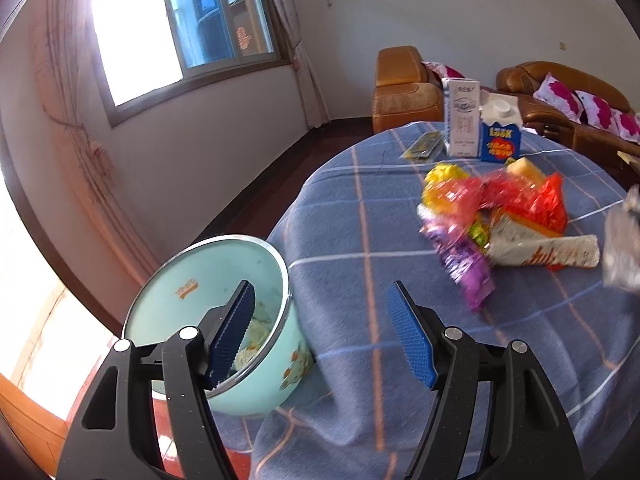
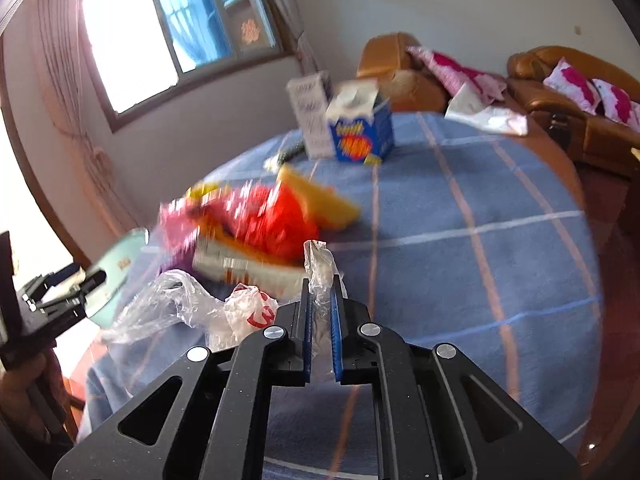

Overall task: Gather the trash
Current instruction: 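Move both tools back to the table and grasp a clear plastic bag with the right tool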

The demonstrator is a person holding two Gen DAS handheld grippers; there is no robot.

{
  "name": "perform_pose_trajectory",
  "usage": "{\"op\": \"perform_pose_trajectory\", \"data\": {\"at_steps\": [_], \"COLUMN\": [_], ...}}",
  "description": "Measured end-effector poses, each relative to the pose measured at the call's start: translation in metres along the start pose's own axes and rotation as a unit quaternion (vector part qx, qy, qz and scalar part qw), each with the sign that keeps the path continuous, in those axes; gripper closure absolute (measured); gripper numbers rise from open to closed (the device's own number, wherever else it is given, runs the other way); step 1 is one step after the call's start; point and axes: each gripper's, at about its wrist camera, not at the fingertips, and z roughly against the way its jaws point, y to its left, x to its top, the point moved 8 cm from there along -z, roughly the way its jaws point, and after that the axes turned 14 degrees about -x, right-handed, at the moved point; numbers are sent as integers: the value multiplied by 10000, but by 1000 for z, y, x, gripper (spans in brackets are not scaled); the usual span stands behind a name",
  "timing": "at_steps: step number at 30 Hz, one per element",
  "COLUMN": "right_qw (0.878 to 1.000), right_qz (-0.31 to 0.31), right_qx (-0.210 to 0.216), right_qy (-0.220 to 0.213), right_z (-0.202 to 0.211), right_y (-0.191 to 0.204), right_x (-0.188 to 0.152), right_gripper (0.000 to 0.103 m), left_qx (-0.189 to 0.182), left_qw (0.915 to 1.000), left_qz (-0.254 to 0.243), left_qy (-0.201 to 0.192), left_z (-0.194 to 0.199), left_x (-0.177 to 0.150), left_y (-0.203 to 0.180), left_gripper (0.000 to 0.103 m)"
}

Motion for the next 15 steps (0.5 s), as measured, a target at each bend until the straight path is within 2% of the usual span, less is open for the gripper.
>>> {"op": "perform_pose_trajectory", "data": {"at_steps": [5, 9, 13, 14, 15], "right_qw": [9978, 9962, 9959, 9960, 9960], "right_qz": [-260, -425, -388, -378, -372], "right_qx": [-482, -664, -715, -715, -711], "right_qy": [-363, -372, -383, -383, -384], "right_z": [9, 3, -3, -6, -7], "right_y": [-38, -60, -63, -63, -63], "right_x": [22, 23, 20, 20, 20], "right_gripper": [95, 95, 94, 94, 94], "left_qx": [-244, -383, -430, -467, -521], "left_qw": [9993, 9981, 9976, 9973, 9970], "left_qz": [-258, -481, -549, -548, -548], "left_qy": [-80, -90, 58, 133, 169], "left_z": [-13, -31, -54, -61, -64], "left_x": [21, 37, 40, 39, 39], "left_y": [-33, -60, -69, -71, -73], "left_gripper": [35, 35, 35, 37, 48]}}
